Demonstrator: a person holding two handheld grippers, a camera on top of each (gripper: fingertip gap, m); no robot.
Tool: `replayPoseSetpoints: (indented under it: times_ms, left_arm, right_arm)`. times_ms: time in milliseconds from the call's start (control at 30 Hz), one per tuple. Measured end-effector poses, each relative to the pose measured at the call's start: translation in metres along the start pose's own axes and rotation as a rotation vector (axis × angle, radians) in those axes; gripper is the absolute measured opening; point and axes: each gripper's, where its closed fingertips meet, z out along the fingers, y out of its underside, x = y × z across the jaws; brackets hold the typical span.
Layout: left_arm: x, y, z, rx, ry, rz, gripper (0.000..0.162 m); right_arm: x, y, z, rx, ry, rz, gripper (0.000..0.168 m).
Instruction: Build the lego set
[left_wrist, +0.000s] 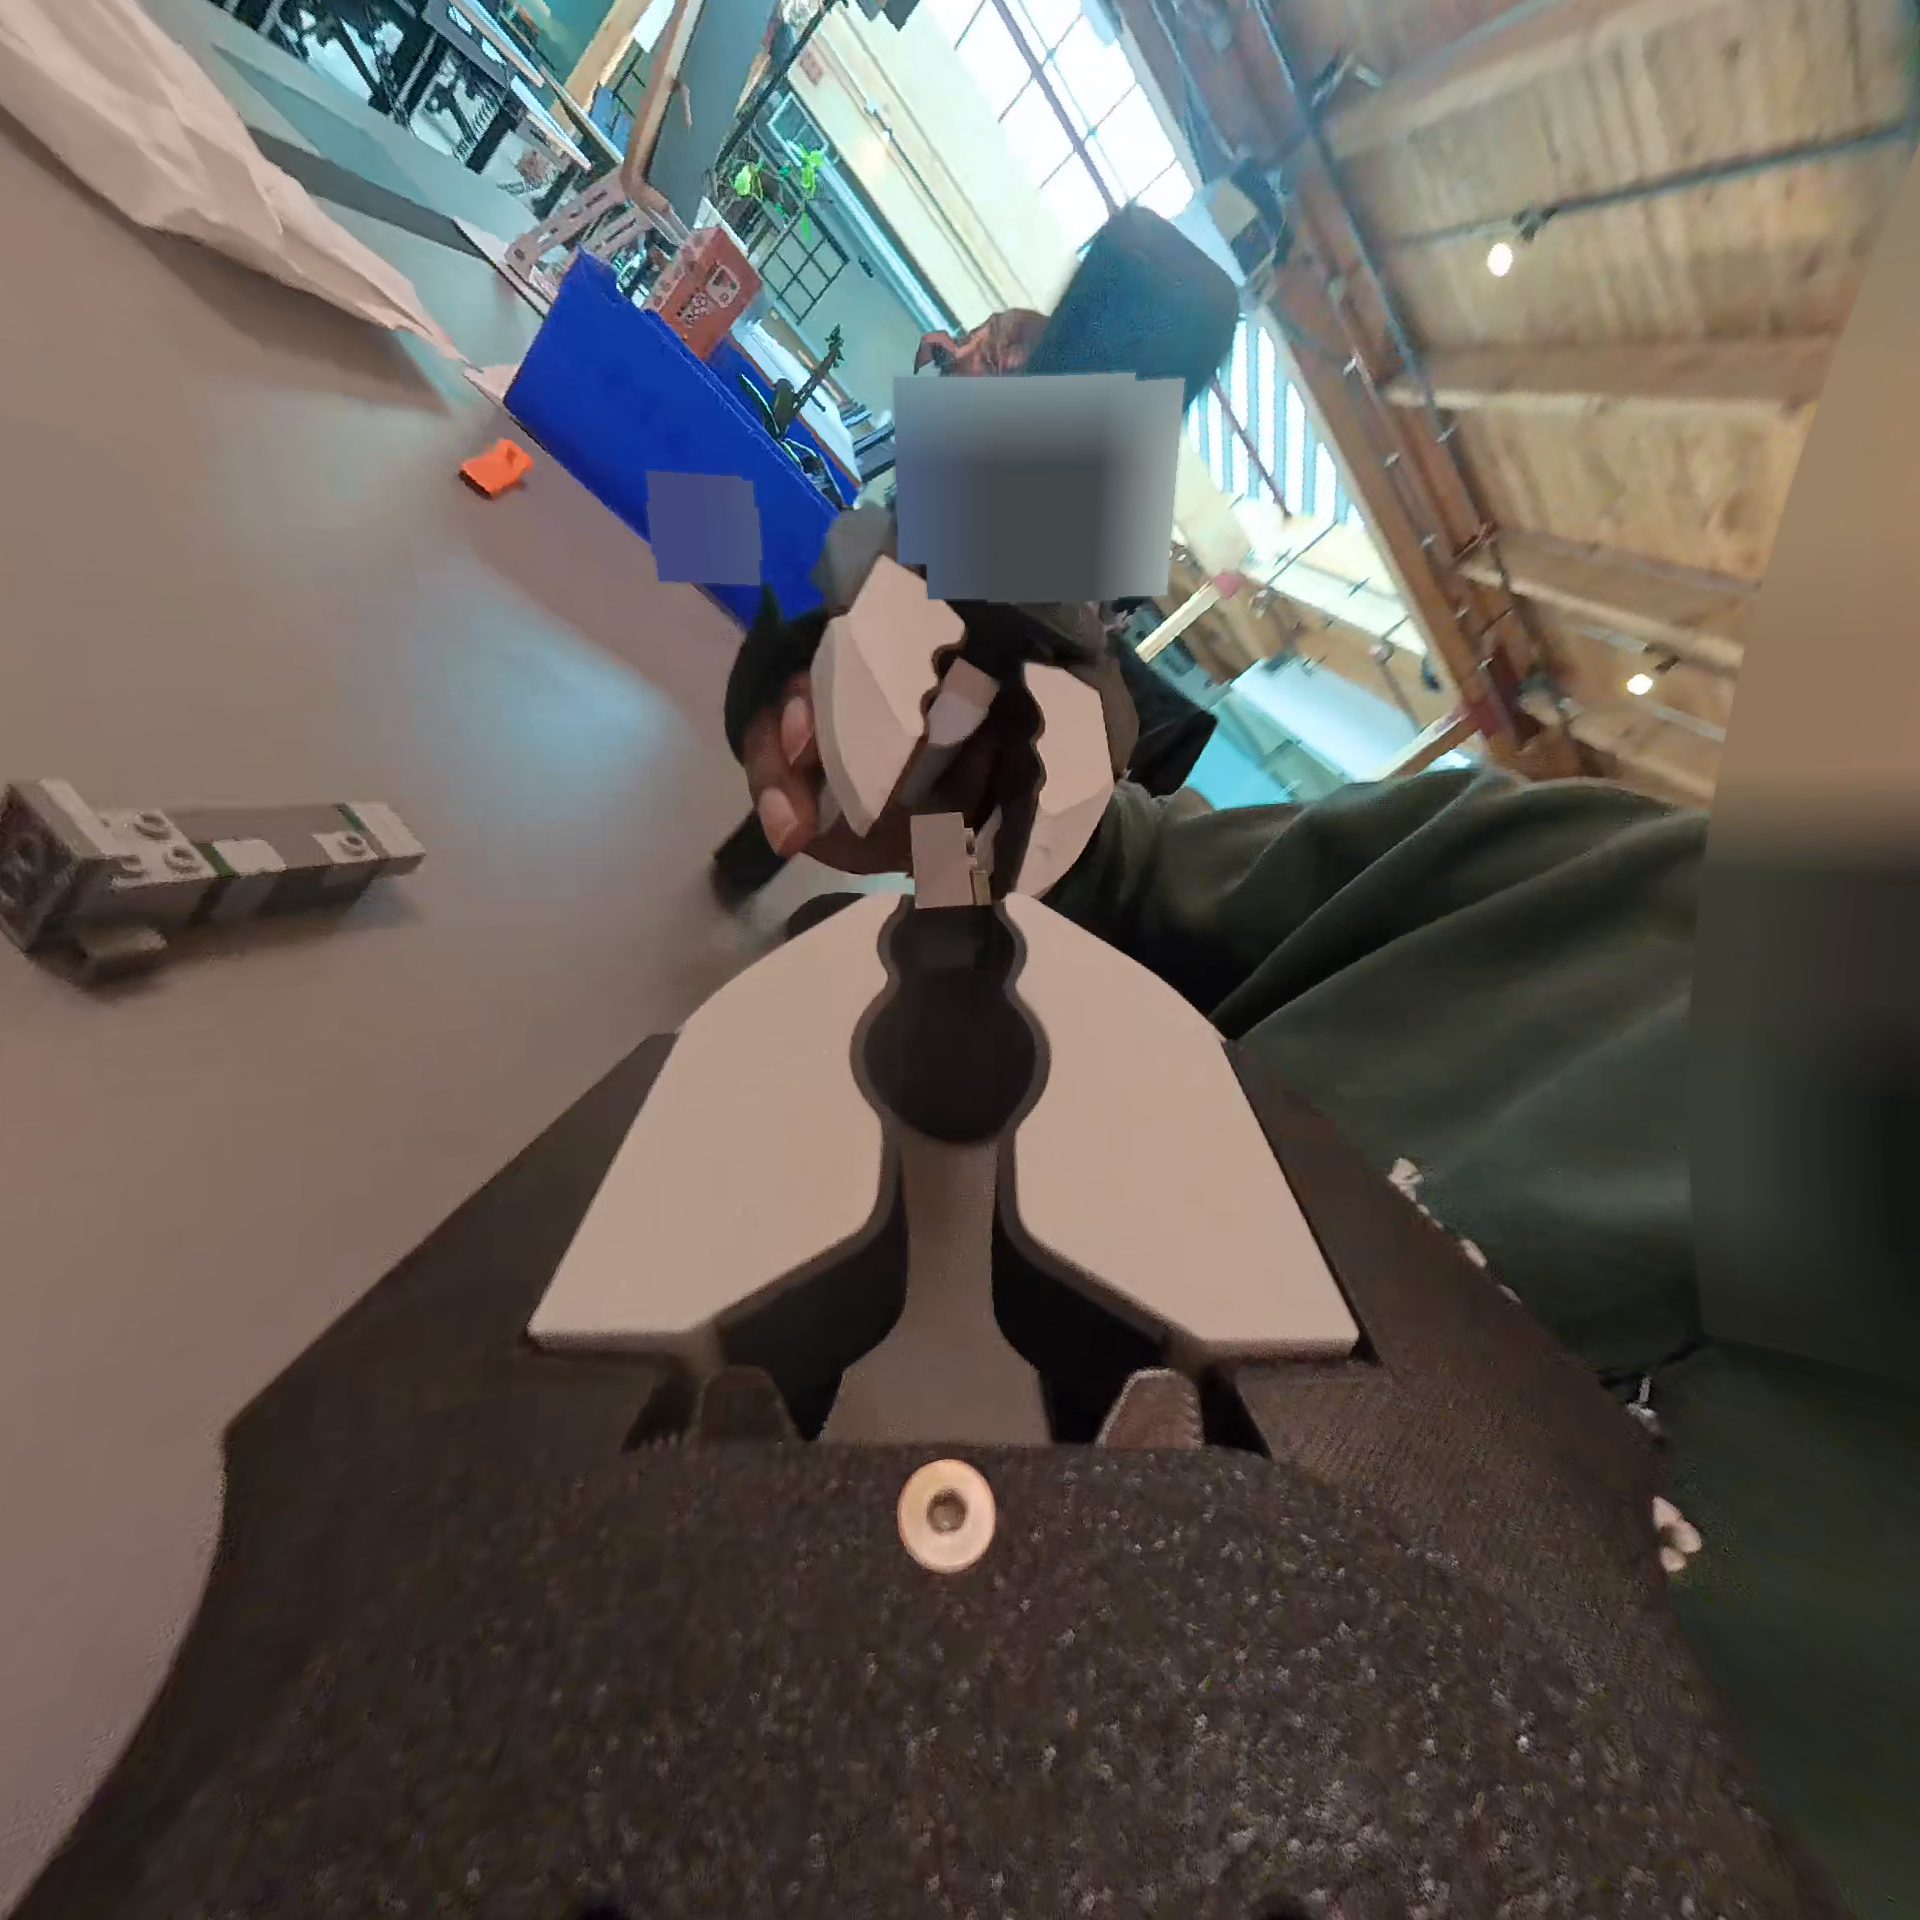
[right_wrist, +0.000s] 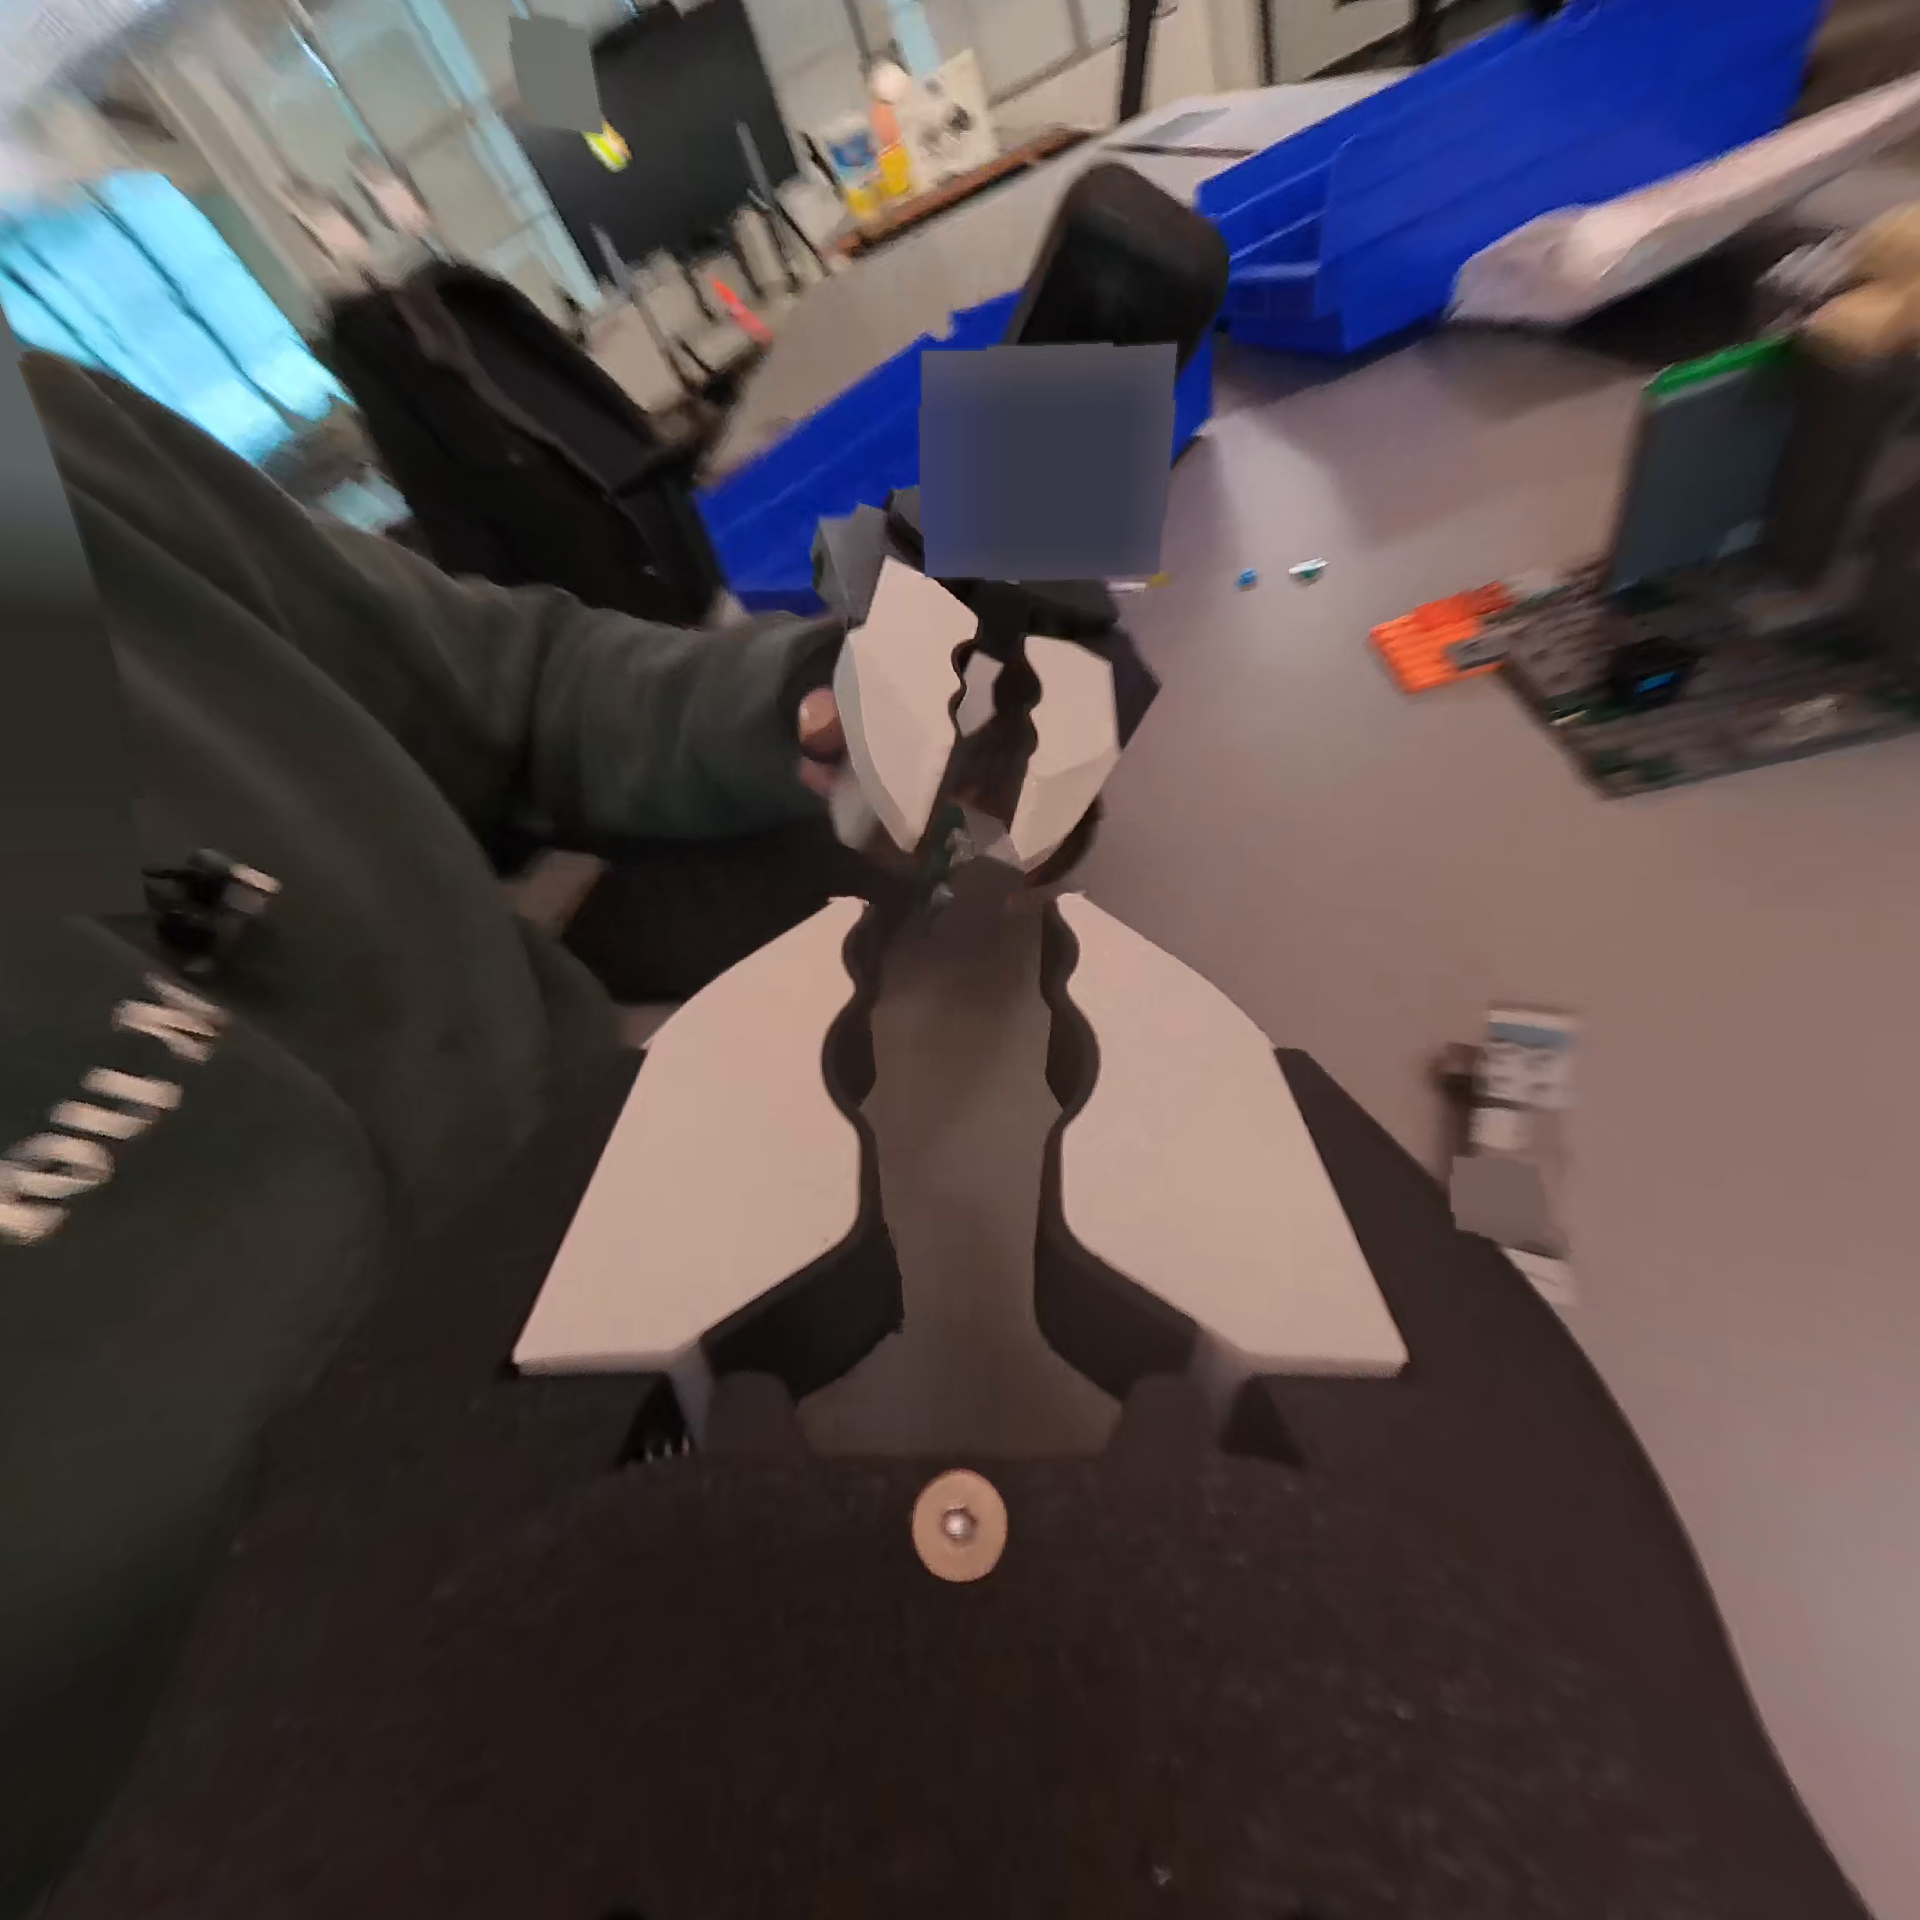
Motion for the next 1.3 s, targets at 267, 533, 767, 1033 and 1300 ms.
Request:
replayPoseSetpoints:
  times_ms: [267, 533, 767, 1033, 1300]
  left_arm:
    - [-0.003, 0.003, 0.002, 0.012, 0.06, -0.171, 0.013]
    - [0.005, 0.009, 0.005, -0.035, 0.085, -0.147, 0.013]
    - [0.009, 0.015, 0.006, -0.073, 0.113, -0.145, 0.013]
    - [0.012, 0.021, 0.008, -0.112, 0.132, -0.148, 0.012]
    - [0.014, 0.022, 0.008, -0.123, 0.131, -0.137, 0.013]
  right_arm:
    - [-0.002, -0.005, 0.004, -0.146, 0.241, -0.592, 0.027]
    - [-0.009, 0.0, 0.012, -0.238, 0.14, -0.664, 0.017]
    - [-0.017, 0.003, 0.011, -0.261, 0.072, -0.69, 0.016]
    - [-0.023, 0.007, 0.01, -0.276, 0.022, -0.71, 0.015]
    - [-0.025, 0.007, 0.01, -0.307, 0.008, -0.722, 0.016]
